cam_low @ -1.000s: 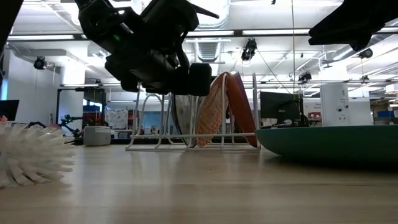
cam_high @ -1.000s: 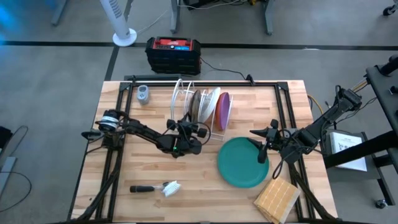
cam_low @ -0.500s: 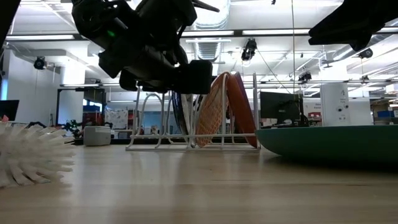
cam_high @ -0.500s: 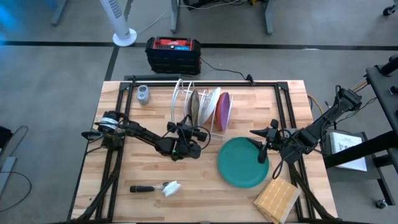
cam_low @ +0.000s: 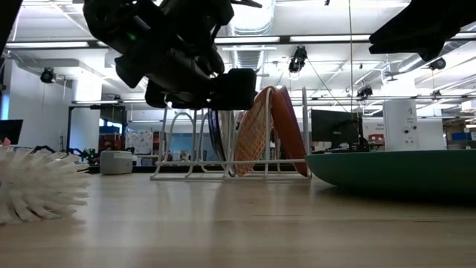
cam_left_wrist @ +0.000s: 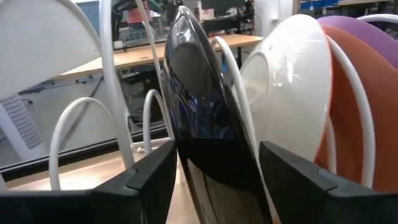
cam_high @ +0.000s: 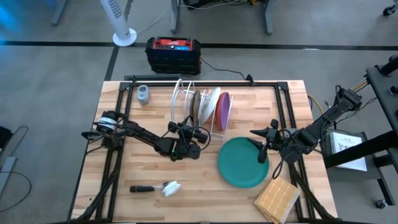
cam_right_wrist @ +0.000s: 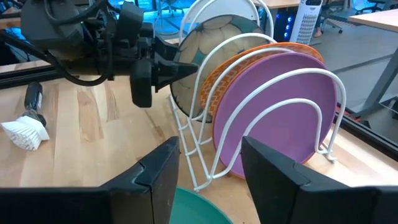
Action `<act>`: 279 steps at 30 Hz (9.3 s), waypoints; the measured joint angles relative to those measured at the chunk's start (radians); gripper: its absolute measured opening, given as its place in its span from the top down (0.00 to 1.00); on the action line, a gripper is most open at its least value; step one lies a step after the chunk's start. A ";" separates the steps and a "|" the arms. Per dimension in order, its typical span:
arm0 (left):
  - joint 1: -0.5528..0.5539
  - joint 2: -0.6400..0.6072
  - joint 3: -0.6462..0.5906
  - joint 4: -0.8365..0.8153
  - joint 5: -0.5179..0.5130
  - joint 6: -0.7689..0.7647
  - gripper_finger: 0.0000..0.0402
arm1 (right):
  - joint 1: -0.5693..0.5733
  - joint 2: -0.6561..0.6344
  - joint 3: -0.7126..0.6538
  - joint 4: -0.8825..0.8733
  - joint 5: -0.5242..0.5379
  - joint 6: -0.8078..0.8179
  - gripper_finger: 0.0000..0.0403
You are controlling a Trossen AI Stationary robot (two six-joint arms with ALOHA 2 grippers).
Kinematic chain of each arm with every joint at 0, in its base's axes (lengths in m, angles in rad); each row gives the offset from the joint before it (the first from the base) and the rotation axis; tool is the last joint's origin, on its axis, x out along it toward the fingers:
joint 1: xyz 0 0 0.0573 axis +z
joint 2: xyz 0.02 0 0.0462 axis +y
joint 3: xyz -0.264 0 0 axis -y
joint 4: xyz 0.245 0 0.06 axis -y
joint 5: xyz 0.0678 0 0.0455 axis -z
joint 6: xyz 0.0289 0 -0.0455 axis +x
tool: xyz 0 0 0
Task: Sort dishes
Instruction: Put the blue patterned plate into the dish rack, then adjust the orange patterned plate into the dish rack, then put the blue plate into the dish rack
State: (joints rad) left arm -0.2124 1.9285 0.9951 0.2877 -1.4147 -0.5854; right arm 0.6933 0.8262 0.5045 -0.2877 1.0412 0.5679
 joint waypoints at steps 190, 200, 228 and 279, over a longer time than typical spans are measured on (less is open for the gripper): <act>0.071 -0.815 -0.074 -1.606 -0.156 -0.414 1.00 | -1.145 0.733 0.829 -0.377 -0.893 -0.577 1.00; 0.072 -0.803 -0.074 -1.608 -0.156 -0.414 1.00 | -1.145 0.762 0.828 -0.323 -0.912 -0.578 1.00; 0.072 -0.802 -0.074 -1.612 -0.156 -0.414 1.00 | -1.142 0.767 0.827 -0.244 -1.070 -0.579 1.00; 0.069 -0.798 -0.047 -1.598 -0.132 -0.372 1.00 | -1.074 0.586 0.849 -0.483 -1.081 -0.560 1.00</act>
State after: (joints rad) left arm -0.1431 1.1301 0.9480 -1.3108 -1.5468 -0.9570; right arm -0.3810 1.4122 1.3534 -0.7711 -0.0401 0.0082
